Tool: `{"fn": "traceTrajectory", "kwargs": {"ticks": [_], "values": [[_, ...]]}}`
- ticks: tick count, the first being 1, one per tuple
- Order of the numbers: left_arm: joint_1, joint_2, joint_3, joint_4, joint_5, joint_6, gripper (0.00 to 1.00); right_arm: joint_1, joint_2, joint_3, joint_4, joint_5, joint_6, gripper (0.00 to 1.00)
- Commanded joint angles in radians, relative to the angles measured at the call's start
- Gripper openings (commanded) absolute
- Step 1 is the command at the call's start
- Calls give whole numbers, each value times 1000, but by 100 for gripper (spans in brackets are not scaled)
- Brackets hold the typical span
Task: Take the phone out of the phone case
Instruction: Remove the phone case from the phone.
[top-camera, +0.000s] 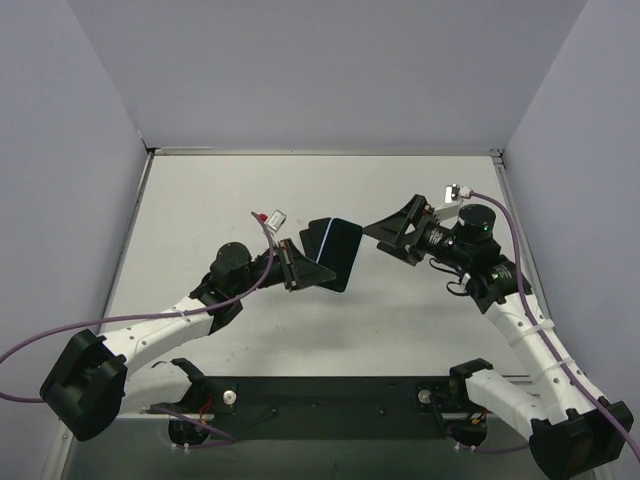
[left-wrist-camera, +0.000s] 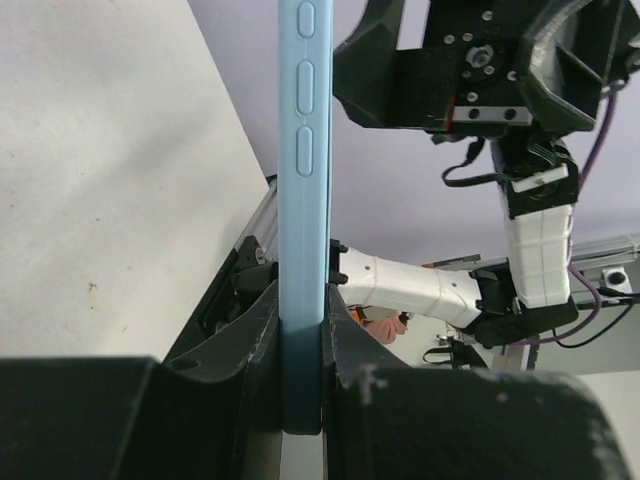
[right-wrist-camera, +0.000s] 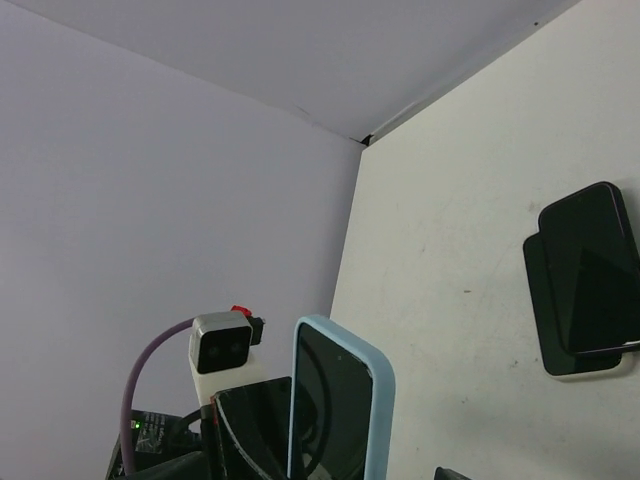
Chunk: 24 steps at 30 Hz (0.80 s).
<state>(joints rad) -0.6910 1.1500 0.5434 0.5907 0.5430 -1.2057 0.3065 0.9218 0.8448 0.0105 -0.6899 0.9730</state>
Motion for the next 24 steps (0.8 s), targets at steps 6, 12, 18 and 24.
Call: {"fn": "traceTrajectory", "kwargs": {"ticks": [6,12,18,24], "values": [[4,-7,59,311,80,-101,0,-7,69,-55,255,-43,124,67],[-5,13,69,324,115,-111,0,-6,107,-69,361,-86,170,50],[-5,19,66,354,110,-124,0,-7,103,-96,454,-83,227,28],[-5,42,66,399,140,-146,0,-9,80,-118,491,-53,317,0]]}}
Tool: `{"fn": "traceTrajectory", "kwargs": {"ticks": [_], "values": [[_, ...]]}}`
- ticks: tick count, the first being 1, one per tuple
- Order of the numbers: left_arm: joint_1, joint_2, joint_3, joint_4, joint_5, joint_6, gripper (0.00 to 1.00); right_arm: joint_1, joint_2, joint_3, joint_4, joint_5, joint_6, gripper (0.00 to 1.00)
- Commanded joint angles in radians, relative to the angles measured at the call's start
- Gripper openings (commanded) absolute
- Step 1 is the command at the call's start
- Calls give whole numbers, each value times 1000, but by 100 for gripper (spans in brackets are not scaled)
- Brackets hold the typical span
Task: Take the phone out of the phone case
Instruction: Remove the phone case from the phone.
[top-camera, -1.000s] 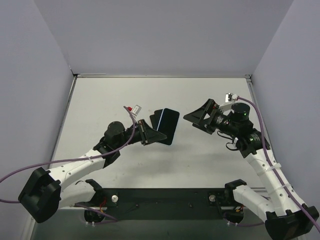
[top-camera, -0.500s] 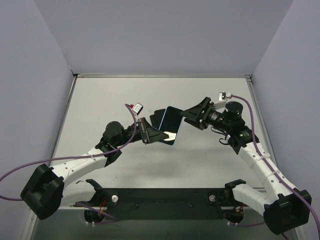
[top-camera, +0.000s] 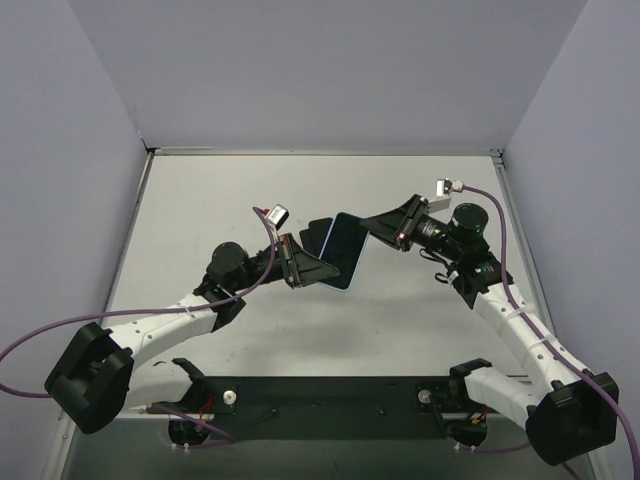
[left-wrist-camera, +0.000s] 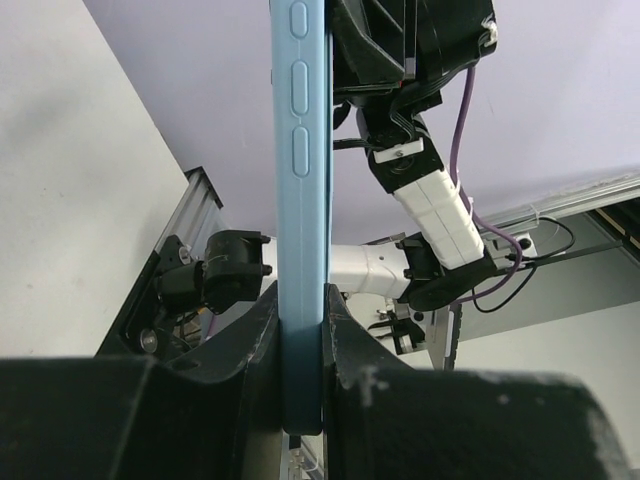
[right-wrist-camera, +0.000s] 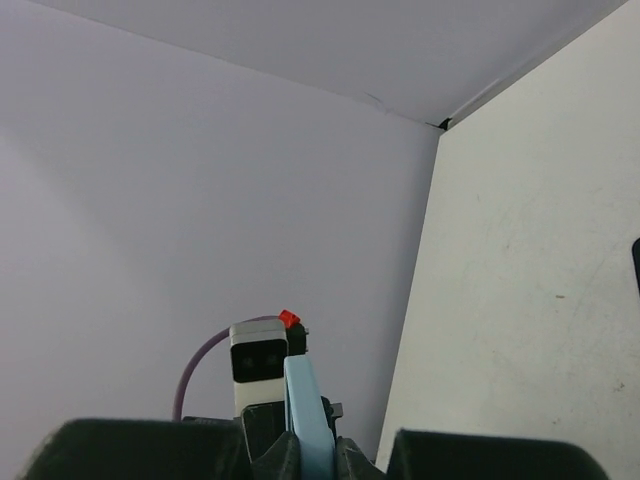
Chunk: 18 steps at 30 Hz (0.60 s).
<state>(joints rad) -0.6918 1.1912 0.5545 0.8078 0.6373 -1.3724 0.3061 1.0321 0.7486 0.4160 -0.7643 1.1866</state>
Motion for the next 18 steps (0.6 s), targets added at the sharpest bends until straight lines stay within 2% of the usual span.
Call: {"fn": "traceTrajectory", "kwargs": {"ticks": [1,3,5,6,7,12,13,16,18], "values": [[-5,1,56,186,47,22,0,-9,-35,-44,137,36,128,0],[-5,-2,56,191,47,38,0,-10,-32,-69,219,43,248,0],[-5,8,53,220,56,62,0,-12,-11,-116,451,52,370,0],[-5,16,48,272,64,65,0,-10,24,-124,524,57,484,0],[0,25,32,312,67,65,0,-9,45,-127,647,60,531,0],[5,119,-7,655,71,15,0,5,167,-132,937,167,781,0],[5,136,-5,691,71,3,0,16,186,-134,1030,192,862,0],[0,191,13,816,74,-37,0,48,272,-115,1203,305,970,0],[-3,212,36,850,85,-50,0,83,311,-95,1244,339,1025,0]]}}
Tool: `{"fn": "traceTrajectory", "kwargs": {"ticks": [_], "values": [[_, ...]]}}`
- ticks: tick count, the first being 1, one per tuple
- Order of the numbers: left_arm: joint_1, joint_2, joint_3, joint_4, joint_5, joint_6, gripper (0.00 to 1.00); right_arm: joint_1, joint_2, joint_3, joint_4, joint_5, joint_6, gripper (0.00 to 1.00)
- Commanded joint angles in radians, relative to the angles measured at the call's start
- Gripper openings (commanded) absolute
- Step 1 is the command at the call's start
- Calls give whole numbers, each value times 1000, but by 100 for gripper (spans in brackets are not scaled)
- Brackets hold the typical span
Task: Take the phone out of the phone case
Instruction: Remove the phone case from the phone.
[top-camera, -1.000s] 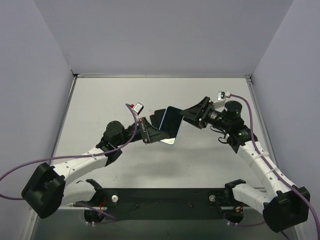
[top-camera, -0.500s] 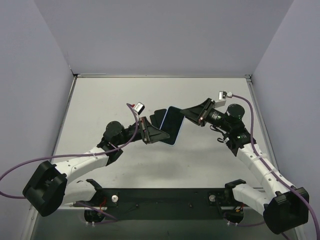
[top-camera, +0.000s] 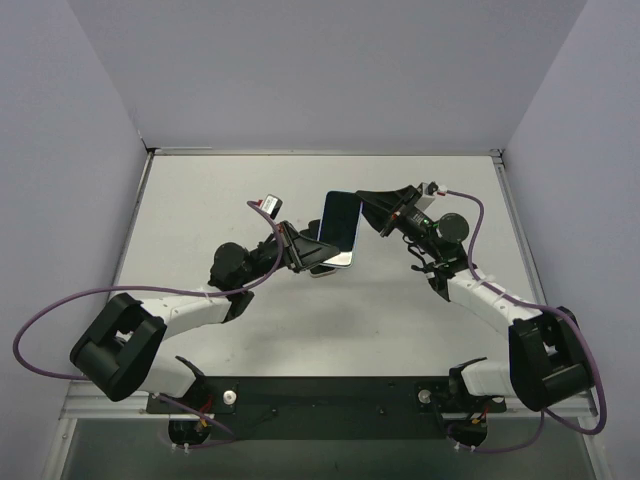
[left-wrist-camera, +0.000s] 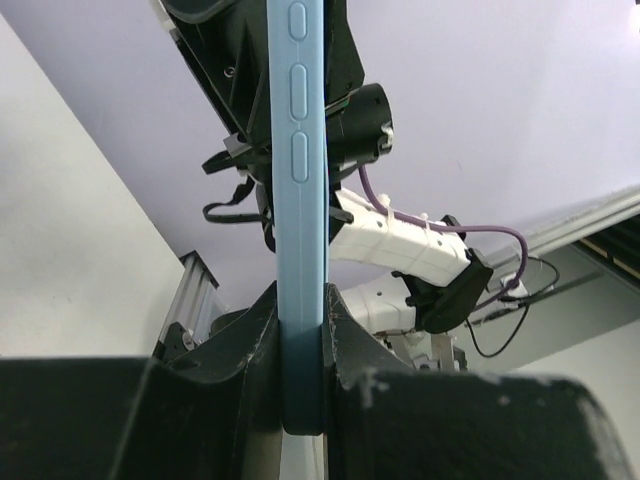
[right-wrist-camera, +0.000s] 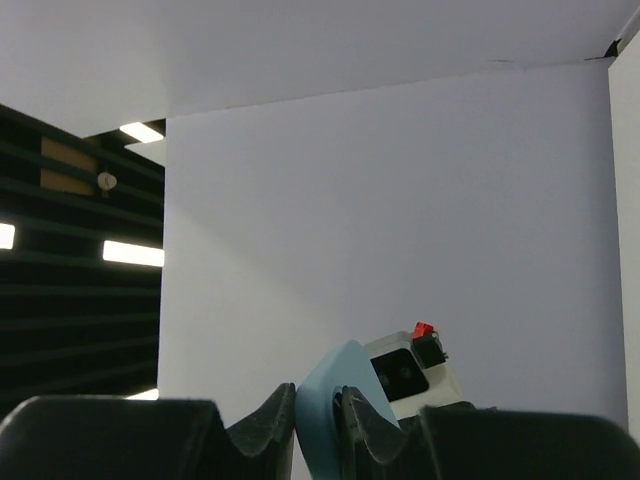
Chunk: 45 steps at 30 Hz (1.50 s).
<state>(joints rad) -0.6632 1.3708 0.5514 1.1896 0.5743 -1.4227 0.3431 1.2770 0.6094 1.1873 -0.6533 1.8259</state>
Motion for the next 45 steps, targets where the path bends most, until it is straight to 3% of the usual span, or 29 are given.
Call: {"fn": "traceTrajectory", "kwargs": {"ticks": [1,11,19,32,45], "values": [[-32,36,45,470,153,1,0,60,74,64,471,239,388,0],[-33,-41,99,447,179,62,0,160,122,122,475,346,443,0],[-19,-143,120,315,243,148,0,174,114,138,463,320,440,0],[-7,-228,180,277,260,180,0,209,127,90,475,336,438,0],[-7,-328,323,143,306,272,0,244,150,122,475,330,409,0]]}}
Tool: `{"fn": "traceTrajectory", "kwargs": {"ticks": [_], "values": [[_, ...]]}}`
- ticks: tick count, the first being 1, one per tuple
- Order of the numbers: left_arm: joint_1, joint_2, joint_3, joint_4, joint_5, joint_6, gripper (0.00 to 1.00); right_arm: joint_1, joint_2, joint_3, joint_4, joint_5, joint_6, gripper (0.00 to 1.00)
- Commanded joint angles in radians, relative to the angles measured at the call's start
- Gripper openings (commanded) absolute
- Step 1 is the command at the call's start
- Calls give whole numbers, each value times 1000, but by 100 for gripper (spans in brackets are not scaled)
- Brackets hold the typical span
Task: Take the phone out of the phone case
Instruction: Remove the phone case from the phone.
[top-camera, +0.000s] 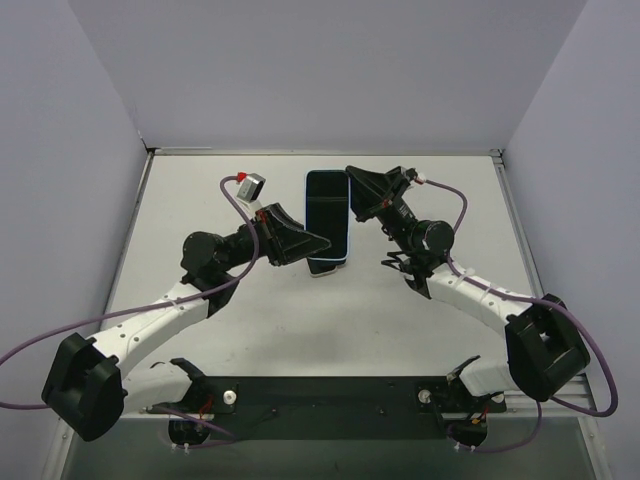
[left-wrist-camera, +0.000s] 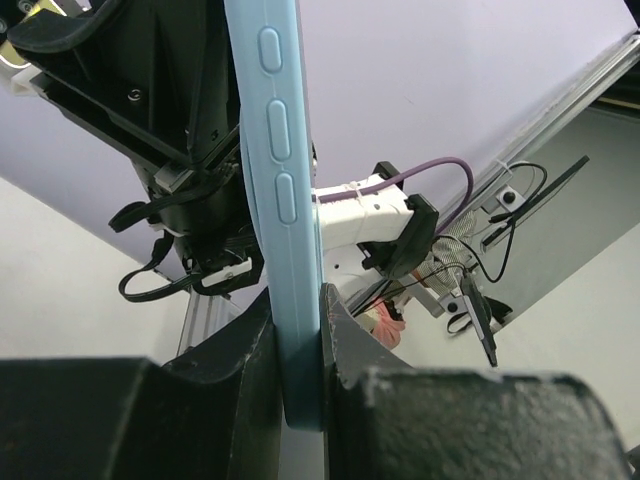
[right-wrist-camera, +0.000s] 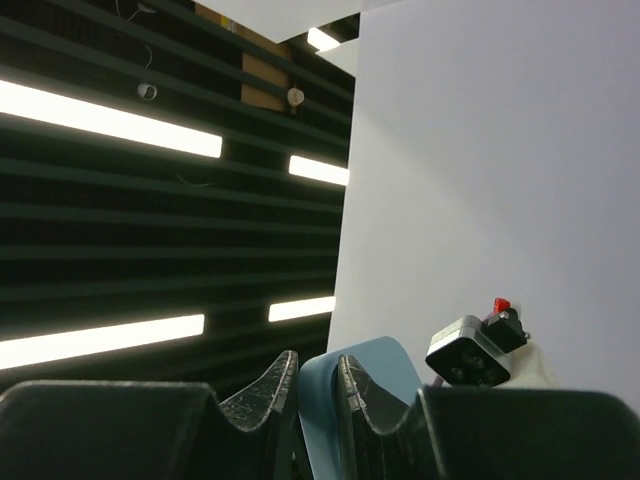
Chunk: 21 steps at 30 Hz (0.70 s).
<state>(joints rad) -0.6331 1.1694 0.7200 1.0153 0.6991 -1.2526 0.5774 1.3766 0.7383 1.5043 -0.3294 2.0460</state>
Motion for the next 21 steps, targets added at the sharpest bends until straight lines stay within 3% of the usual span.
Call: {"fn": "traceTrajectory", "kwargs": {"ticks": [1,7,10,11,13,14,18,21], "values": [[-37,-134,154,318,181,104,0,12,52,-10,158,7,183,0],[-37,-155,171,298,175,110,0,13,53,-50,120,-57,119,0],[-36,-169,183,243,168,122,0,4,-26,-43,-115,-166,-53,0],[-34,-171,187,229,165,124,0,-2,-89,-37,-310,-186,-125,0],[-31,-180,197,209,163,122,0,-8,-146,-27,-496,-200,-313,0],[-30,-183,200,200,160,121,0,-14,-195,-10,-671,-203,-361,0],[-22,-194,216,161,155,116,0,-19,-257,62,-1014,-214,-654,0],[-10,-179,231,152,154,84,0,-21,-257,134,-1232,-253,-783,2]]}}
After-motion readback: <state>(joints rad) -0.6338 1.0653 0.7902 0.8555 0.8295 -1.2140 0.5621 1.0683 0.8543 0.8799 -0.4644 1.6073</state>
